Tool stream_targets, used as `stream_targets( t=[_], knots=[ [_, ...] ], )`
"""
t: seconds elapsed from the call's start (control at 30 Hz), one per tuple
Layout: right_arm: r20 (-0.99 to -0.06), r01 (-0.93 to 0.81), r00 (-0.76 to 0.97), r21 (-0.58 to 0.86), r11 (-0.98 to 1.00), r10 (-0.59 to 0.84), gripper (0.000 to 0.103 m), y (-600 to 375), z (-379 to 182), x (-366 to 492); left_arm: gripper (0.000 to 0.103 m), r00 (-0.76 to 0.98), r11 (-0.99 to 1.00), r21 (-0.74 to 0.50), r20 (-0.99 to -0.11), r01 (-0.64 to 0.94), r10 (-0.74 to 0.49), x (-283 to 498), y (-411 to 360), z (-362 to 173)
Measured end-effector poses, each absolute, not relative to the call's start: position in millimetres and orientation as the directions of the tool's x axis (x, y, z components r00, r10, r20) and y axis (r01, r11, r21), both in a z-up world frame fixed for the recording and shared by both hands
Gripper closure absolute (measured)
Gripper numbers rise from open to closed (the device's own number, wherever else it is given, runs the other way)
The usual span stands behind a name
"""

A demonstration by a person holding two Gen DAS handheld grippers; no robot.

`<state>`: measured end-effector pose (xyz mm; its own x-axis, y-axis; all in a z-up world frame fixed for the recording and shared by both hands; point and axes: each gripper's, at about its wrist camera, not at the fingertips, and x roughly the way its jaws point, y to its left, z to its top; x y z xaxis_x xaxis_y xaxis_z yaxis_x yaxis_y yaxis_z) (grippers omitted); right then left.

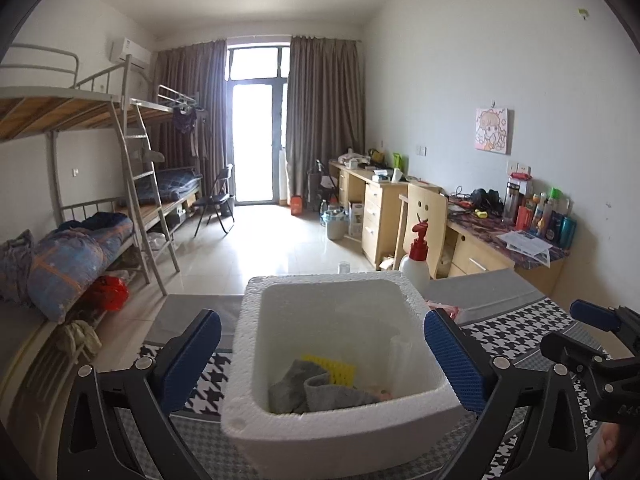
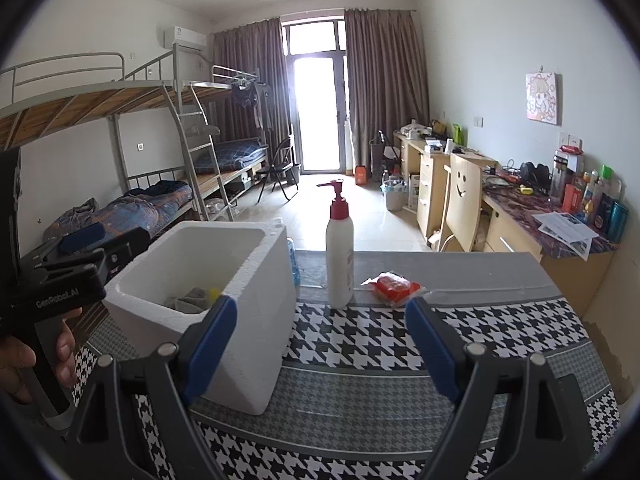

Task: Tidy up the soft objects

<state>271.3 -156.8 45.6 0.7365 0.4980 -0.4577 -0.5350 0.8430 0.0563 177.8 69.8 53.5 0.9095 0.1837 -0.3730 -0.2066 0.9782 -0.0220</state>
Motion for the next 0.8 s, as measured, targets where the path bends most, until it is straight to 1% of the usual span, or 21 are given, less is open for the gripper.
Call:
stream_targets(
  t=[0.8],
  knots=[
    [-0.402,-0.556,0.751,0.045,0.830,0.525,0.014,-157.1,59.1,218.0,0.001,0.937,0.984,-0.013,-0.310,-0.176,0.163,111.5,48.3,60.5]
  ],
)
